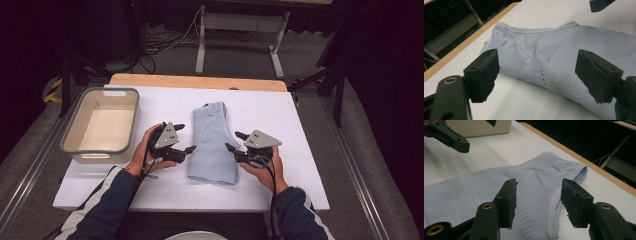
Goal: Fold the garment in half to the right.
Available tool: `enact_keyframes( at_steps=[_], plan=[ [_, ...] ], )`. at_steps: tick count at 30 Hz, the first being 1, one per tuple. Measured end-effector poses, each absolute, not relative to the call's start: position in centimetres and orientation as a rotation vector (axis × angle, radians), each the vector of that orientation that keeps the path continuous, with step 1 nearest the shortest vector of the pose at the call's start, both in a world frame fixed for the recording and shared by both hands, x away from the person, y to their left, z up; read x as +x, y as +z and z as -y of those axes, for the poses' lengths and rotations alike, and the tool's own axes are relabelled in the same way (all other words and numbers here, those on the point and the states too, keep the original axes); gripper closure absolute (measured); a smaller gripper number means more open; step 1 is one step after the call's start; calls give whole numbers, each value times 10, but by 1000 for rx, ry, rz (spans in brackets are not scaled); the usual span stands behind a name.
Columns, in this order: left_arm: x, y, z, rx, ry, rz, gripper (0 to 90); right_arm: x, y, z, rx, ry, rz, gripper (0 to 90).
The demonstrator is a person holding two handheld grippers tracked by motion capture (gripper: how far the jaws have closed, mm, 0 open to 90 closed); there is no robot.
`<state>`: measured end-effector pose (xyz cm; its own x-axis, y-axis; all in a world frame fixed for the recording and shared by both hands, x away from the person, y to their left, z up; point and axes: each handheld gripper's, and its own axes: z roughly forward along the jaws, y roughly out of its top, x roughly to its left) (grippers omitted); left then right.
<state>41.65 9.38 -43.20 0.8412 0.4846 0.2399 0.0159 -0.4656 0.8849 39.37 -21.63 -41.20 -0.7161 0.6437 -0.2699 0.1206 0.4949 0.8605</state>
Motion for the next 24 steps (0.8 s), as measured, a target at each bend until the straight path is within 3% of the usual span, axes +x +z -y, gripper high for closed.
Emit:
enact_keyframes(
  at_steps=[11,18,24],
  plan=[
    [400,-432,-105,1974,600,-373,119,382,-414,217,566,1190,-2138,246],
    [390,-431,-117,1938,600,-379,95,374,-416,220,560,1189,-2120,165],
    [385,-436,-123,1951,613,-390,94,371,-421,227,564,1161,-2080,153]
  ],
)
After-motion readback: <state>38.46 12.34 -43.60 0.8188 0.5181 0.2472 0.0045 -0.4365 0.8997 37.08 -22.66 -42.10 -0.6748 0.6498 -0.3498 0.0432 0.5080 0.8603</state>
